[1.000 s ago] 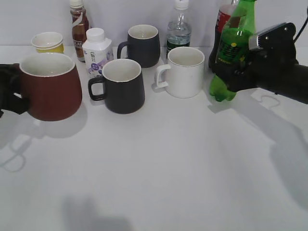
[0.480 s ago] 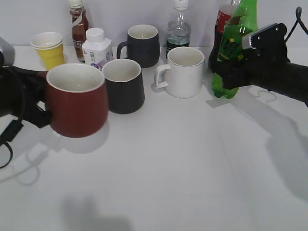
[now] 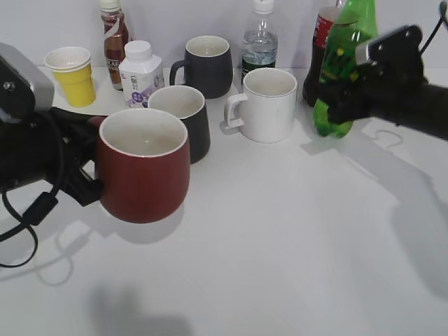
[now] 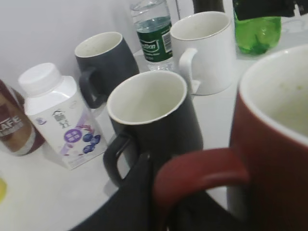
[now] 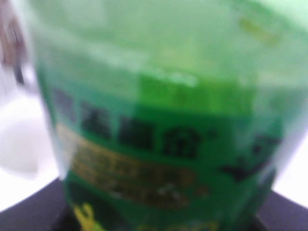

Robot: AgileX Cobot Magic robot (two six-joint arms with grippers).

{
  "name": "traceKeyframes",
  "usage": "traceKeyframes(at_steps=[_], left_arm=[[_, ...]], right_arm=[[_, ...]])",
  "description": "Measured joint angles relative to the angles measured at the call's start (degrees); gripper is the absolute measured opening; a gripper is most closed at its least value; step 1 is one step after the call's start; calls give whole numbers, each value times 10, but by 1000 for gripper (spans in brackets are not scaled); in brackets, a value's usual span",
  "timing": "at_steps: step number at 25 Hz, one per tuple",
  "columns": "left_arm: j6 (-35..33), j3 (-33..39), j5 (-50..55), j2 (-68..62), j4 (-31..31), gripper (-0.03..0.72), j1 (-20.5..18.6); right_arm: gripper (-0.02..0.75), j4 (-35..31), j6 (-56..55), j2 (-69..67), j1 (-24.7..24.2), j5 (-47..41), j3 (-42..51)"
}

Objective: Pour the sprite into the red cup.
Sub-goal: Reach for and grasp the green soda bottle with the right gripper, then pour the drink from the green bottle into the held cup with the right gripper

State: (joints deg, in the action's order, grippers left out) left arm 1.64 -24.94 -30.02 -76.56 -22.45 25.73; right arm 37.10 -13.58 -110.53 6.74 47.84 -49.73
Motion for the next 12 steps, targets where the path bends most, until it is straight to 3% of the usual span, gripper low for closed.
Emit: traceKeyframes(at_steps=[12], left_arm=[[56,0,-68,-45,4,50,26]], right_arm=[[396,34,16,123,0,-10,0]])
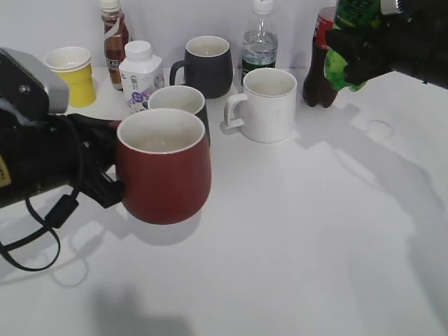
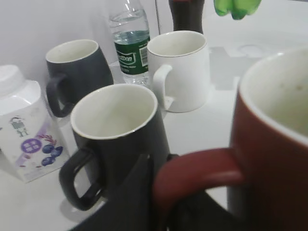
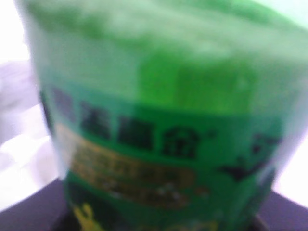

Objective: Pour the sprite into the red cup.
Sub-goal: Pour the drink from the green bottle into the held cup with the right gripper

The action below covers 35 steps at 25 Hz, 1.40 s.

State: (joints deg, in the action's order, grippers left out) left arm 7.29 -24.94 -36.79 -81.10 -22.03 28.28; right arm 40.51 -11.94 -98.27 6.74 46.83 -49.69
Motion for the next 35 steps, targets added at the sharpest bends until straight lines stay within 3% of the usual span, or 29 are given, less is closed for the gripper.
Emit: traceKeyframes(at_steps=[5,14,22,28,35], left_arm=[[3,-11,-16,-39,-1,50,17],[4,-95,-23,-137,23,50,101],[4,-140,-19,-167,4,50,117],[4,-151,-17,-167,-9,50,117],[4,-151,-20,-167,-58,50,117]], right_arm=[[395,66,6,20,0,1,0],[395,294,8,77,0,16,0],[396,434,9,104,0,6,0],[396,500,37,104,0,0,0],[396,510,103,104,0,-43,0]])
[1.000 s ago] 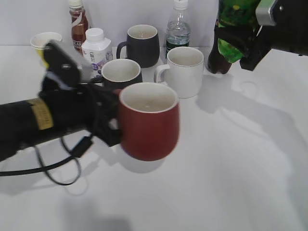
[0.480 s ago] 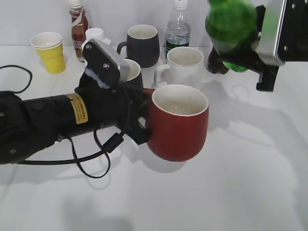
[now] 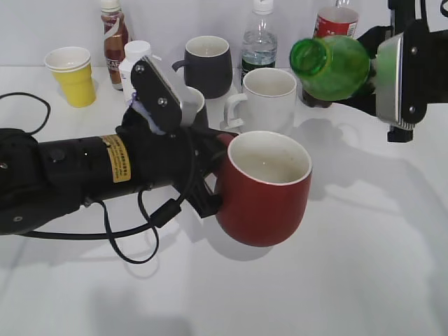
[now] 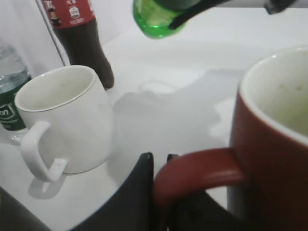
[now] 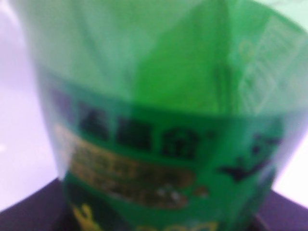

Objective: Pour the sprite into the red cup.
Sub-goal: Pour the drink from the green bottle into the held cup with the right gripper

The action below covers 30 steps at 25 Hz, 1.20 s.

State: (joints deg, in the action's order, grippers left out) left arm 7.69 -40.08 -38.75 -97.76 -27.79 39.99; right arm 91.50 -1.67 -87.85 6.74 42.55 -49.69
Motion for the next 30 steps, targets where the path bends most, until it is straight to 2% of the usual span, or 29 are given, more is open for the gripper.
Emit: traceKeyframes(at_steps=[9,20,30], left_arm=[[0,0,-5,0,-5,50,0],[0,-1,-34,0,-59,50,0],[0,-1,-38,0,-72,50,0]], right_arm=[[396,0,86,0,0,-12,0],[396,-3,145,0,0,-19,0],[395,-61,231,0,0,-21,0]])
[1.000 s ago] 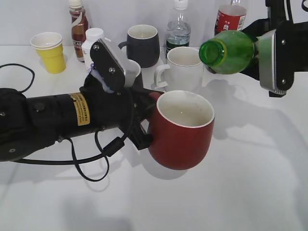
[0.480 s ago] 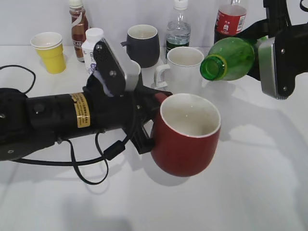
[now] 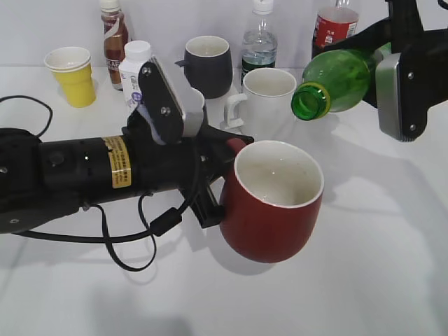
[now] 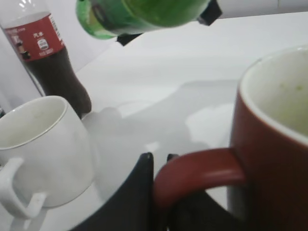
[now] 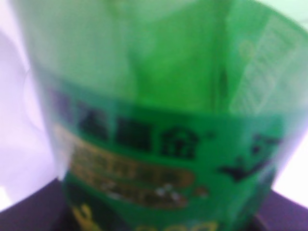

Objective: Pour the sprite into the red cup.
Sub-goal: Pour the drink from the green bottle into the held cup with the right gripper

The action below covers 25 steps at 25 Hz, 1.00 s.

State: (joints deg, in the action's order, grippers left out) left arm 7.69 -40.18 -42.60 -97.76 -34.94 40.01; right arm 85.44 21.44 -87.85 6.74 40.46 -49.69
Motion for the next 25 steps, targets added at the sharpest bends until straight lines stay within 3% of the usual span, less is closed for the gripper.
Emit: traceKeyframes(at_steps=[19,25], left_arm=[[0,0,-26,0,1,50,0],[0,0,-25,0,3,50,0]], right_arm=[[395,-26,27,0,1,30,0],[395,-43,27,0,35,7,0]])
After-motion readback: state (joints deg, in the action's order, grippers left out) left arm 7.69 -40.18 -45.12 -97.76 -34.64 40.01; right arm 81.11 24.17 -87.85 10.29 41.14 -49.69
